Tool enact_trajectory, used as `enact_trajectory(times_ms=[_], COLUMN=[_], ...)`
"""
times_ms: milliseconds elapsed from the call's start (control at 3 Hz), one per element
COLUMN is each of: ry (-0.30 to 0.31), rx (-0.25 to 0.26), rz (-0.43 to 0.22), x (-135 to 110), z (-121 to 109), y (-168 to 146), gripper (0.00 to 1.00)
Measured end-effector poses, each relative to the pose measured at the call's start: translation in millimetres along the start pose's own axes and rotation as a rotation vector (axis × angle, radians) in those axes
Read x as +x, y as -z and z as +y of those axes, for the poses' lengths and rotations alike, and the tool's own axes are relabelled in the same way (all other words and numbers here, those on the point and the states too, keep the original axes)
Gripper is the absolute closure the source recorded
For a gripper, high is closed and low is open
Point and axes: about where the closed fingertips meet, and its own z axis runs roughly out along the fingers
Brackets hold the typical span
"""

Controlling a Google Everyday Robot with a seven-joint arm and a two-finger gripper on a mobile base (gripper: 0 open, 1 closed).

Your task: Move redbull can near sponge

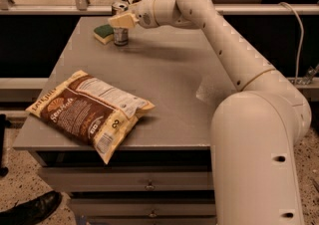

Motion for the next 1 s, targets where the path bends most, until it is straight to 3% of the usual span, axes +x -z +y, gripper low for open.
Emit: enact_trajectory(times_ms=[333,667,1000], ry=[-0.007,-0.008,0.008], rx=[0.001,0.003,0.010], rz=[-0.001,-0.002,0.010], x=[2,3,8], z=[-2,-3,-9], y=[-7,-7,18], gripper=[0.03,0.00,0.00])
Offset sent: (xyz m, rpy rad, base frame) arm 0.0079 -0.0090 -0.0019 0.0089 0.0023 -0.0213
